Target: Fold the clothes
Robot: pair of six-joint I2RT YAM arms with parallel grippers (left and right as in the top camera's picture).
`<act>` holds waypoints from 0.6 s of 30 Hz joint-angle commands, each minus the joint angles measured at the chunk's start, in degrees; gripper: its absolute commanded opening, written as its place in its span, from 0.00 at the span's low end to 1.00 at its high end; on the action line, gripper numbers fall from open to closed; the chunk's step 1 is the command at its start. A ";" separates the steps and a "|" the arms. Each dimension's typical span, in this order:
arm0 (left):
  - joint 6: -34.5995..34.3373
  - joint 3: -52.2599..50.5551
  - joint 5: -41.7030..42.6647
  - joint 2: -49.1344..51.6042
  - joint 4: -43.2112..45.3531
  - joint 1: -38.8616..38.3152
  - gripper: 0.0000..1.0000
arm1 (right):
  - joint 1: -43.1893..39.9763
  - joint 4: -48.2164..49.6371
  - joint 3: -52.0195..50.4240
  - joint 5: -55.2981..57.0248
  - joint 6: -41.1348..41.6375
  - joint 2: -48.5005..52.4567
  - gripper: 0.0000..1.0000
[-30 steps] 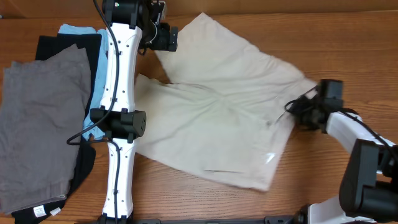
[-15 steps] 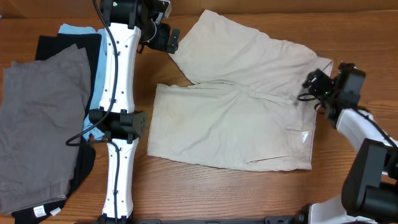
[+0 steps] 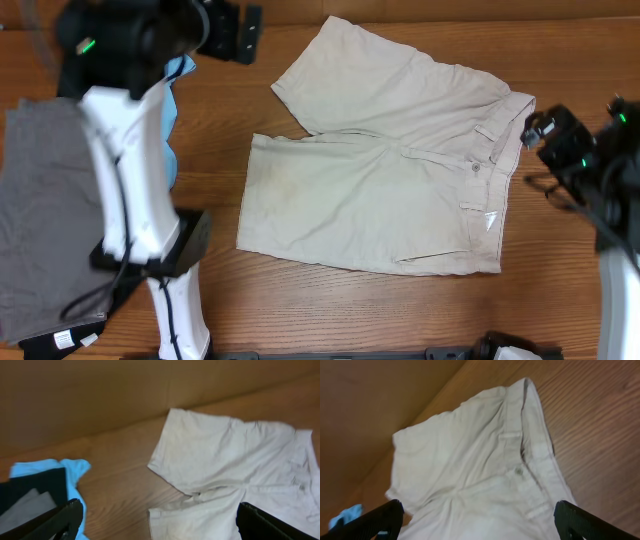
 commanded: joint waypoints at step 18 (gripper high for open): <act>-23.58 -46.95 -13.00 -27.71 -0.37 -2.36 1.00 | -0.11 -25.59 -1.75 -2.97 2.80 -14.67 1.00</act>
